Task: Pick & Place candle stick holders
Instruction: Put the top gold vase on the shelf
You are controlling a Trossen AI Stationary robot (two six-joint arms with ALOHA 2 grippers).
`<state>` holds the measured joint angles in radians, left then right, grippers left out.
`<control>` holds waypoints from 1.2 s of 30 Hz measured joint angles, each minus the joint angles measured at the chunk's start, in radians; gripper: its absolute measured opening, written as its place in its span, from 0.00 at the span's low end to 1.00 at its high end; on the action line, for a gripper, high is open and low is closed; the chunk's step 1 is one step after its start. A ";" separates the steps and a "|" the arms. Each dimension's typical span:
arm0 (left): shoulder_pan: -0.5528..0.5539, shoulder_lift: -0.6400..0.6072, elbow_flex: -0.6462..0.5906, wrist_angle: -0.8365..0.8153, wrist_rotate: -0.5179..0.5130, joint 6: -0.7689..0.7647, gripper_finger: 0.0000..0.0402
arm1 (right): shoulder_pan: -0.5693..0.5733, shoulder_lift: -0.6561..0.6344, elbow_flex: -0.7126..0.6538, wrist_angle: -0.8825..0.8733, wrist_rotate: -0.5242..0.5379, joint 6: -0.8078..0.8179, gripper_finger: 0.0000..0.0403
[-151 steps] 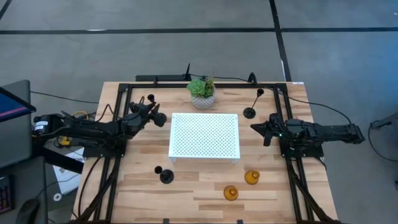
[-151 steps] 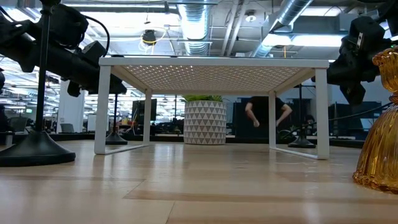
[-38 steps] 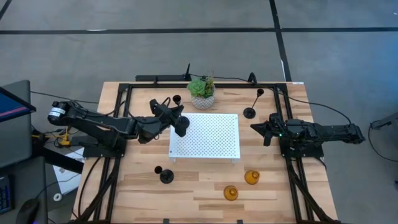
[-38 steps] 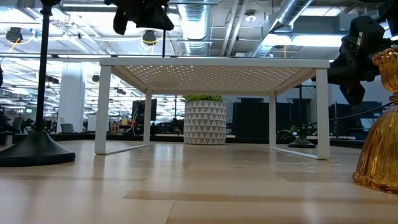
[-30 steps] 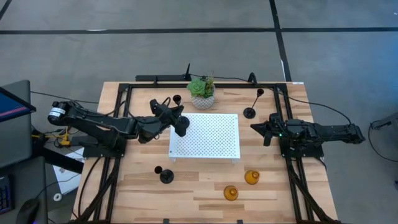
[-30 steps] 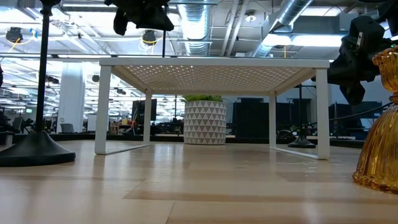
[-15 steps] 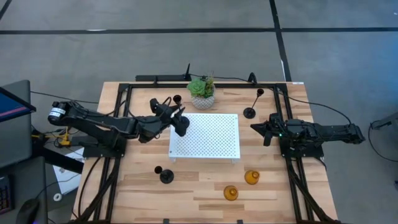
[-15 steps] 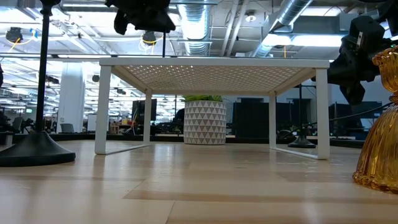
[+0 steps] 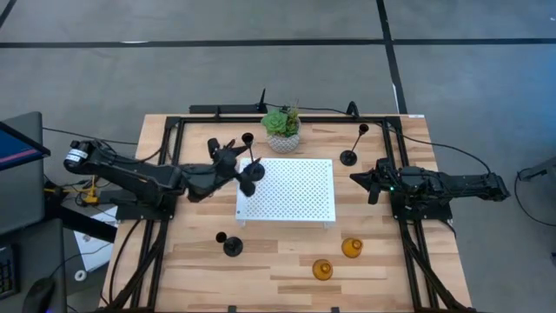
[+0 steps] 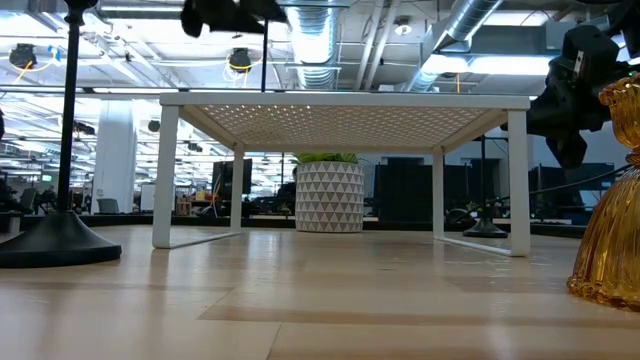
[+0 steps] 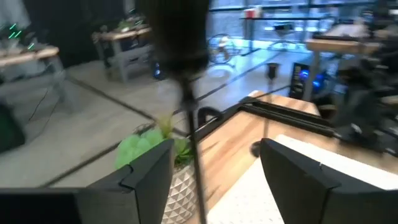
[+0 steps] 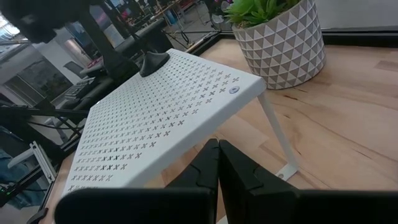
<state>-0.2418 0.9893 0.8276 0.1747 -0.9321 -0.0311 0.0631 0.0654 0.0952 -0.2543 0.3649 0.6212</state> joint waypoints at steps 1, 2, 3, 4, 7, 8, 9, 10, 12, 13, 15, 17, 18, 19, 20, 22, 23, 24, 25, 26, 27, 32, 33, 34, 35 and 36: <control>-0.017 -0.014 0.000 0.000 -0.001 0.005 0.60 | 0.000 0.000 0.000 0.000 0.000 0.000 0.00; -0.034 -0.030 0.000 -0.002 -0.003 0.007 0.60 | 0.000 0.000 0.000 0.000 0.000 0.000 0.00; -0.051 -0.043 0.000 -0.001 -0.006 0.007 0.60 | 0.000 0.000 0.000 0.000 0.000 0.000 0.00; -0.069 -0.056 0.000 -0.001 -0.008 0.013 0.59 | 0.000 0.000 0.001 0.000 0.000 0.000 0.00; -0.128 -0.093 0.000 -0.024 -0.013 0.058 0.56 | 0.000 0.000 0.001 0.000 0.001 0.000 0.00; -0.148 -0.105 0.000 -0.035 -0.028 0.075 0.55 | 0.000 0.000 0.001 0.000 0.001 0.000 0.00; -0.168 -0.118 0.000 -0.047 -0.047 0.092 0.54 | 0.000 0.000 0.001 0.000 0.001 0.000 0.00; -0.189 -0.131 0.000 -0.063 -0.072 0.109 0.53 | 0.000 0.000 0.001 0.000 0.001 0.000 0.00; -0.230 -0.158 0.000 -0.100 -0.134 0.141 0.50 | 0.000 0.000 0.001 0.000 0.001 0.000 0.00; -0.252 -0.171 0.000 -0.118 -0.166 0.157 0.48 | 0.000 0.000 0.001 0.000 0.001 0.000 0.00; -0.291 -0.199 0.000 -0.159 -0.217 0.164 0.44 | 0.000 0.000 0.001 0.000 0.001 0.000 0.00; -0.324 -0.223 0.000 -0.200 -0.242 0.165 0.40 | 0.000 0.000 0.001 0.000 0.001 0.000 0.00; -0.339 -0.233 0.000 -0.212 -0.250 0.164 0.37 | 0.000 0.000 0.001 0.000 0.002 0.000 0.00; -0.352 -0.241 0.000 -0.219 -0.251 0.163 0.35 | 0.000 0.000 0.001 0.000 0.002 0.000 0.00; -0.362 -0.248 0.000 -0.221 -0.253 0.163 0.32 | 0.000 0.000 0.001 0.000 0.002 0.000 0.00; -0.382 -0.257 0.000 -0.220 -0.254 0.162 0.26 | 0.000 0.000 0.001 0.000 0.002 0.000 0.00; -0.390 -0.260 0.000 -0.221 -0.254 0.162 0.24 | 0.000 0.000 0.001 0.000 0.002 -0.001 0.00; -0.399 -0.264 0.000 -0.222 -0.253 0.164 0.21 | 0.000 0.000 0.001 0.000 0.002 -0.001 0.00; -0.409 -0.269 0.000 -0.227 -0.254 0.174 0.18 | 0.000 0.000 0.001 0.000 0.002 -0.001 0.00; -0.420 -0.275 0.000 -0.229 -0.254 0.188 0.16 | 0.000 0.000 0.001 0.000 0.002 -0.001 0.00; -0.432 -0.281 0.000 -0.229 -0.254 0.206 0.13 | 0.000 0.000 0.001 0.000 0.002 -0.001 0.00; -0.512 -0.336 0.000 -0.293 -0.254 0.235 0.02 | 0.000 0.000 0.002 -0.016 0.003 -0.002 0.00; -0.527 -0.347 0.000 -0.315 -0.254 0.228 0.01 | 0.000 0.000 0.002 -0.019 0.003 -0.002 0.00; -0.541 -0.358 0.000 -0.337 -0.253 0.211 0.01 | 0.000 0.000 0.002 -0.019 0.003 -0.002 0.00; -0.555 -0.368 0.000 -0.363 -0.245 0.184 0.01 | 0.000 0.000 0.002 -0.019 0.003 -0.002 0.00; -0.568 -0.378 0.000 -0.392 -0.225 0.151 0.02 | 0.000 0.000 0.002 -0.019 0.003 -0.003 0.00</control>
<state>-0.8094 0.6114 0.8276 -0.2171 -1.1572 0.1199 0.0628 0.0650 0.0971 -0.2733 0.3679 0.6186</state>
